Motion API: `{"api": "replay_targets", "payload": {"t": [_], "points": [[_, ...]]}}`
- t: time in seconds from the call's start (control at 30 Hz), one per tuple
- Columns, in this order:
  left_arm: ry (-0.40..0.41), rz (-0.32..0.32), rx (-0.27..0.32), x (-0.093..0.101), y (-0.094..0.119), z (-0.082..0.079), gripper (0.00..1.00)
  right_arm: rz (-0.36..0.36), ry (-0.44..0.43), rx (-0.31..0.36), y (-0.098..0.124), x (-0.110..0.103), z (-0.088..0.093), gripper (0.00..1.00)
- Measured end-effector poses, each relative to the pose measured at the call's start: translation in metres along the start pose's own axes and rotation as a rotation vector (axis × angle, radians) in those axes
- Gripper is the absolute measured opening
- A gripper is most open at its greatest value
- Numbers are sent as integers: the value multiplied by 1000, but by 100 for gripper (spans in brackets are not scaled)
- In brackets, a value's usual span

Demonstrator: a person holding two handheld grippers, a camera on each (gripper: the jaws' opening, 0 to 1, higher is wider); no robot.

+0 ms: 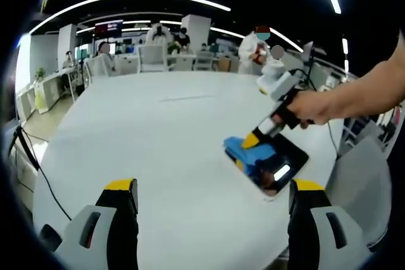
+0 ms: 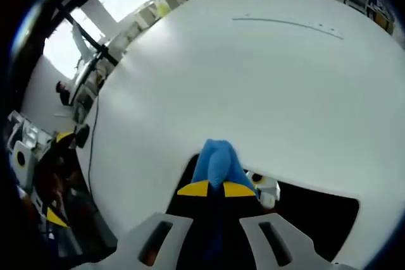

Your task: Wipe the mirror surface with the cleaning cloth until all visible marks leave the cleaned area.

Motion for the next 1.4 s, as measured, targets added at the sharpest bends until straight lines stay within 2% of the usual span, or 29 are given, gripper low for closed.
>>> {"api": "replay_targets", "payload": {"t": [0.3, 0.67, 0.97, 1.4], "points": [[13, -2, 7, 1, 2, 2, 100, -3, 54, -6, -9, -30, -16, 0], [37, -17, 7, -4, 7, 8, 100, 6, 35, -11, -10, -22, -14, 1], [26, -12, 15, -2, 6, 2, 100, 9, 37, -15, -10, -23, -12, 1], [22, -10, 18, -3, 4, 1, 100, 0, 18, -17, -7, -26, 7, 1]]}}
Point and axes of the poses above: the point that each gripper's makers call its tool centre point, and the gripper's own axes: y roughly backward along the fingers, x roughly to its right, z roughly out of its underside, the point moved 9 cm from there along y, roughly backward along the fingers, and after that the axes turned 12 degrees about -x, right-handed, at the moved point
